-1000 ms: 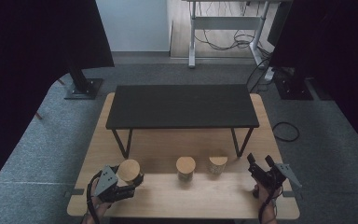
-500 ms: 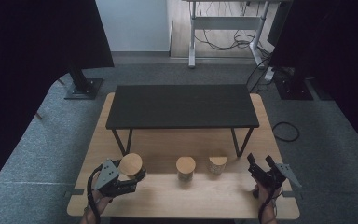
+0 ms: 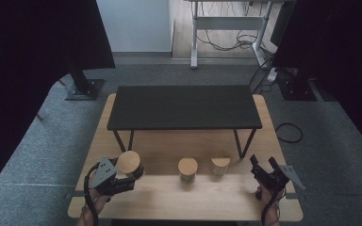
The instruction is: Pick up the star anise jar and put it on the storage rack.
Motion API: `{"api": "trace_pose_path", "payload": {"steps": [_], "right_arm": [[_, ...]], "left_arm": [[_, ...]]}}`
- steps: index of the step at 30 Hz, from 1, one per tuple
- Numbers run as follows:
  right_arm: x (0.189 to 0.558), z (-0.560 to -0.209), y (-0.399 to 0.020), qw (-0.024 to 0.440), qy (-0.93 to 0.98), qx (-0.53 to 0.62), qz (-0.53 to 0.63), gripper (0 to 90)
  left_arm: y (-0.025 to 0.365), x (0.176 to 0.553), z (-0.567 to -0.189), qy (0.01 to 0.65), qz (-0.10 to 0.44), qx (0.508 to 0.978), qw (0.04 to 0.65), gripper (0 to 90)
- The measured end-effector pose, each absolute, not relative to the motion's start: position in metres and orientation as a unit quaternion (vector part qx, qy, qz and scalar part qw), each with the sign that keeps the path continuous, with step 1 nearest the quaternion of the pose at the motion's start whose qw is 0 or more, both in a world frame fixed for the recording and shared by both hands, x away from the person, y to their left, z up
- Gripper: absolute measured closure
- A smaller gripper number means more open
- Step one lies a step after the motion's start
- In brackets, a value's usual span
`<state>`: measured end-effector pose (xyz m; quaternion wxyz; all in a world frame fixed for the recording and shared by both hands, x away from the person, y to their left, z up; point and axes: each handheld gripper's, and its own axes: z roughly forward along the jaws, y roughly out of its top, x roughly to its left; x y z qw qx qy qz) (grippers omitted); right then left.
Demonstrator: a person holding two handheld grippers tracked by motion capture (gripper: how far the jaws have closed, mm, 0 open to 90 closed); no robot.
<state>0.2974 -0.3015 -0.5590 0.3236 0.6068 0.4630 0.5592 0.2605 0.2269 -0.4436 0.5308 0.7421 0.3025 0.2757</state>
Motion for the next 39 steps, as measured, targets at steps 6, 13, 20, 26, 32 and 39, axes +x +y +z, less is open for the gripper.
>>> {"api": "trace_pose_path", "payload": {"steps": [6, 13, 20, 26, 32, 39], "right_arm": [[0.297, -0.559, -0.302, 0.323, 0.463, 0.607, 0.560, 12.0], [0.297, -0.559, -0.302, 0.322, 0.462, 0.607, 0.561, 11.9], [0.297, -0.559, -0.302, 0.321, 0.462, 0.607, 0.561, 11.9], [0.297, -0.559, -0.302, 0.320, 0.462, 0.607, 0.562, 11.9], [0.298, -0.559, -0.303, 0.319, 0.463, 0.606, 0.563, 12.0], [0.298, -0.559, -0.303, 0.318, 0.463, 0.606, 0.563, 11.9]], "left_arm": [[0.227, 0.263, -0.437, 0.301, 0.280, 0.741, 0.531, 24.9], [0.223, 0.266, -0.427, 0.293, 0.286, 0.742, 0.531, 24.9], [0.223, 0.269, -0.419, 0.288, 0.289, 0.742, 0.531, 24.9], [0.221, 0.272, -0.415, 0.286, 0.290, 0.741, 0.534, 24.9], [0.222, 0.275, -0.412, 0.290, 0.288, 0.736, 0.539, 24.9], [0.221, 0.279, -0.407, 0.290, 0.290, 0.736, 0.539, 24.9]]}}
